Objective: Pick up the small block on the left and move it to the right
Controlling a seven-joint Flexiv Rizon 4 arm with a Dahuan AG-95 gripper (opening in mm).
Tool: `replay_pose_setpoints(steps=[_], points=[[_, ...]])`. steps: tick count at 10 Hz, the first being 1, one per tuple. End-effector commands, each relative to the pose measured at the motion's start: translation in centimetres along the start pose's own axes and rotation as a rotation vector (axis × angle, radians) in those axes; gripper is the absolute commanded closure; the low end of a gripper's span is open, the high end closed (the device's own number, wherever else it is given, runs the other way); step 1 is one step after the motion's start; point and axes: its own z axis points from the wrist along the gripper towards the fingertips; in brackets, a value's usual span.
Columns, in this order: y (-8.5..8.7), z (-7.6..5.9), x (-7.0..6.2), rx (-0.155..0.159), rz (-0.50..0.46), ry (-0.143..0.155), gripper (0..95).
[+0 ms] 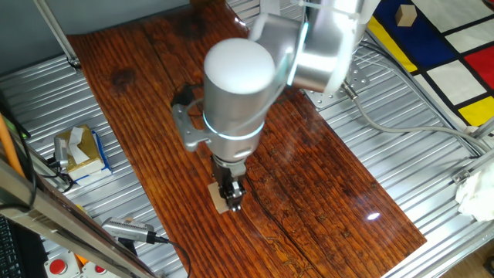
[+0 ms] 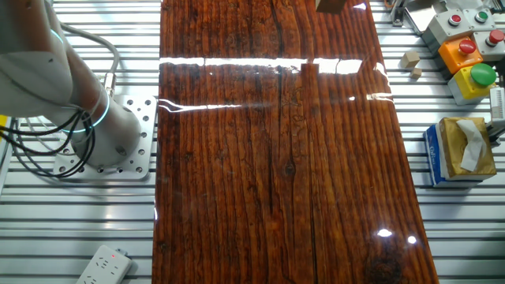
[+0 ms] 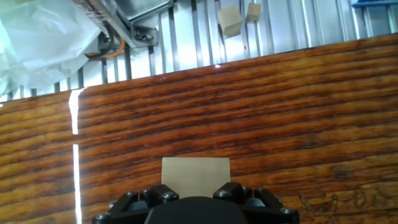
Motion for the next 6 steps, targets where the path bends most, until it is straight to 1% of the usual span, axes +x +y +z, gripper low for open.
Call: replay_pose_setpoints(steps=[1,6], points=[[0.3,0.04,0.23,-0.003,0.014,-0.005,95.0],[1.03,0.29,0.68,-0.014,0.043,-0.02,95.0]])
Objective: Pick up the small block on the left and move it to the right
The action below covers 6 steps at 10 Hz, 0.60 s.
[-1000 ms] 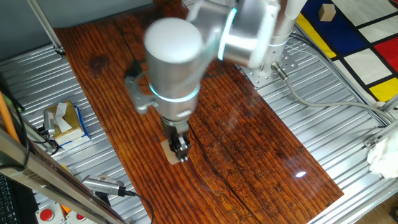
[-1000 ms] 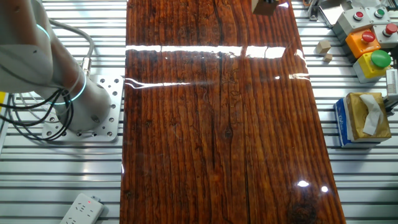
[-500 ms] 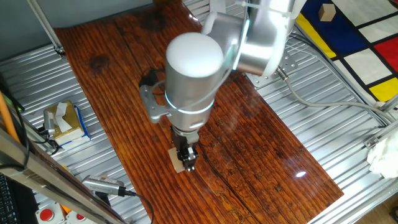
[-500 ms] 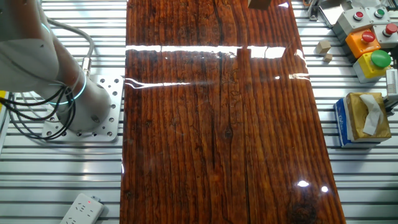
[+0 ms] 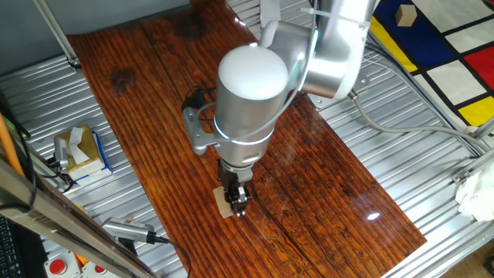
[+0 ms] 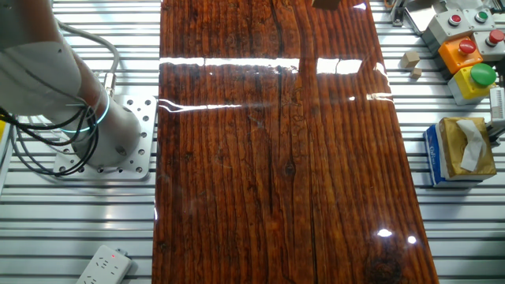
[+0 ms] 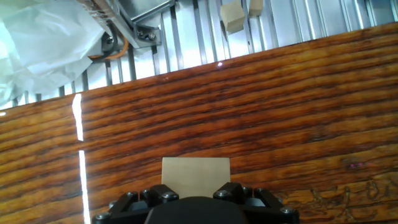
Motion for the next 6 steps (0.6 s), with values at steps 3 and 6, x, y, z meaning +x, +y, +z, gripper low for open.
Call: replay_pose_setpoints(steps=[3,6], points=[[0.74,0.24,0.59,-0.001,0.023,-0.01,95.0],[0.48,0.36,1.08,-0.001,0.02,-0.024,95.0]])
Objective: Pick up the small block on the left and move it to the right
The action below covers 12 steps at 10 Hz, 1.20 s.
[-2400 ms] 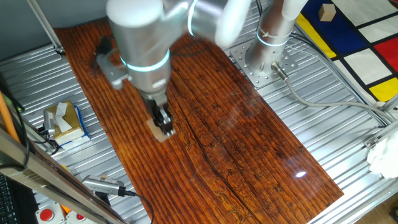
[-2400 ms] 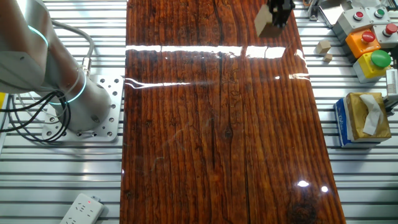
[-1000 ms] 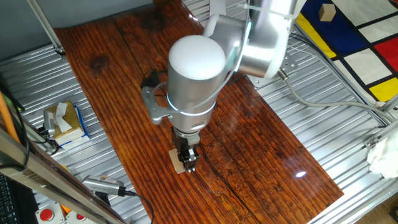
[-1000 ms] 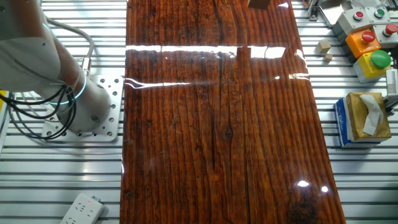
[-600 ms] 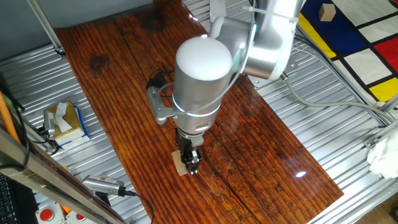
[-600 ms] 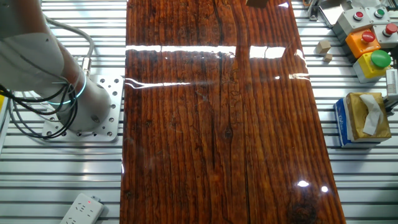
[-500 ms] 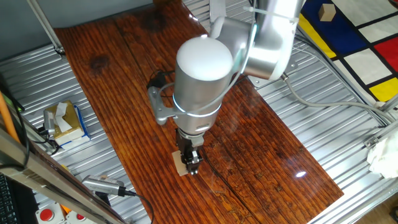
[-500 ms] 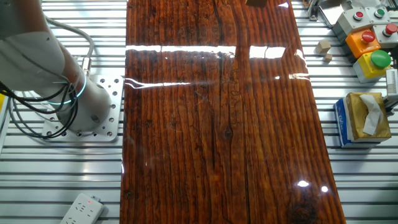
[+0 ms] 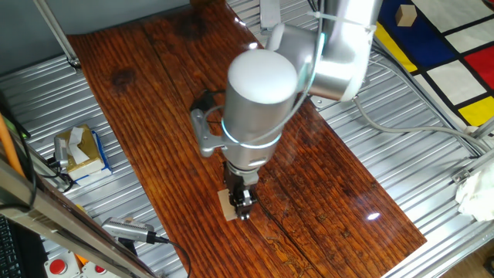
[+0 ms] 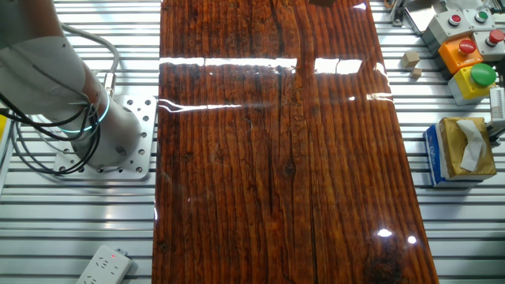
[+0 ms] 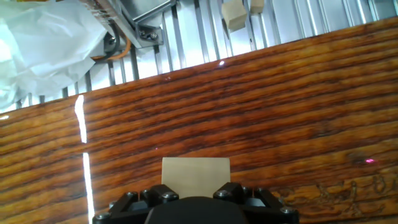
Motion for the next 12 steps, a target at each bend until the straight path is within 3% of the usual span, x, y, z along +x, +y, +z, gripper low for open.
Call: replay_pose_setpoints(steps=[1,8,10,12], points=[[-0.4,0.0,0.4,0.002,0.0,-0.003,95.0],[-2.5,1.7,2.5,-0.002,-0.029,-0.04,95.0],[-2.6,1.7,2.5,0.011,-0.053,-0.011,95.0],[-2.6,1.7,2.5,0.021,-0.058,0.04,95.0]])
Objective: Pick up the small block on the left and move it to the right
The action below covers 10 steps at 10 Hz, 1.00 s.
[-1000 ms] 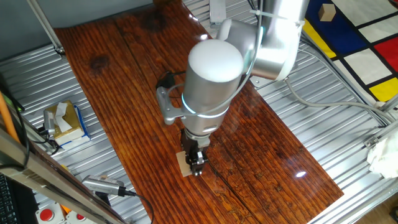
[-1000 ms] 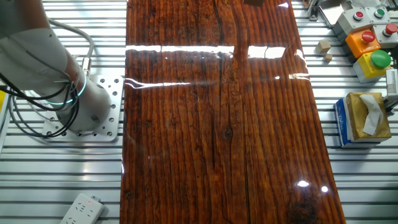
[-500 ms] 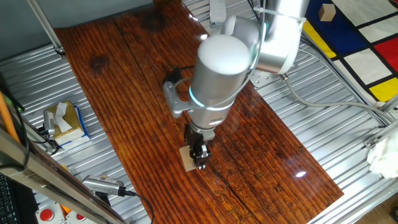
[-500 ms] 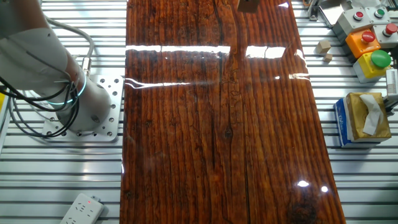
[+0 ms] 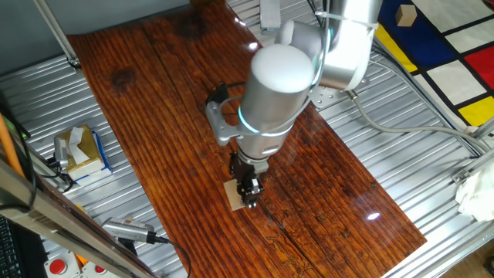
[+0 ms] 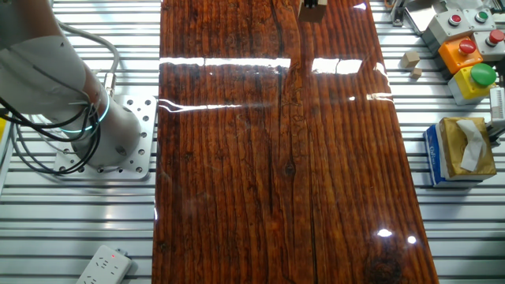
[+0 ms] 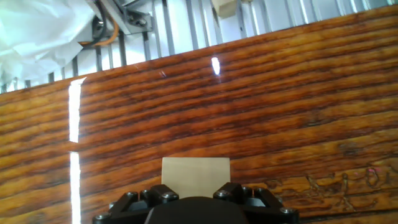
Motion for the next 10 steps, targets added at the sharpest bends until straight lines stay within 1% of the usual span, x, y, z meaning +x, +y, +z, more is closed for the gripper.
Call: replay_pose_setpoints(steps=[1,4,7,10], points=[[0.02,0.11,-0.02,0.008,-0.003,0.039,95.0],[0.01,0.11,-0.01,0.008,-0.008,0.043,95.0],[-0.02,0.13,0.03,0.008,-0.02,0.036,95.0],[-0.02,0.13,0.03,0.011,-0.018,0.037,95.0]])
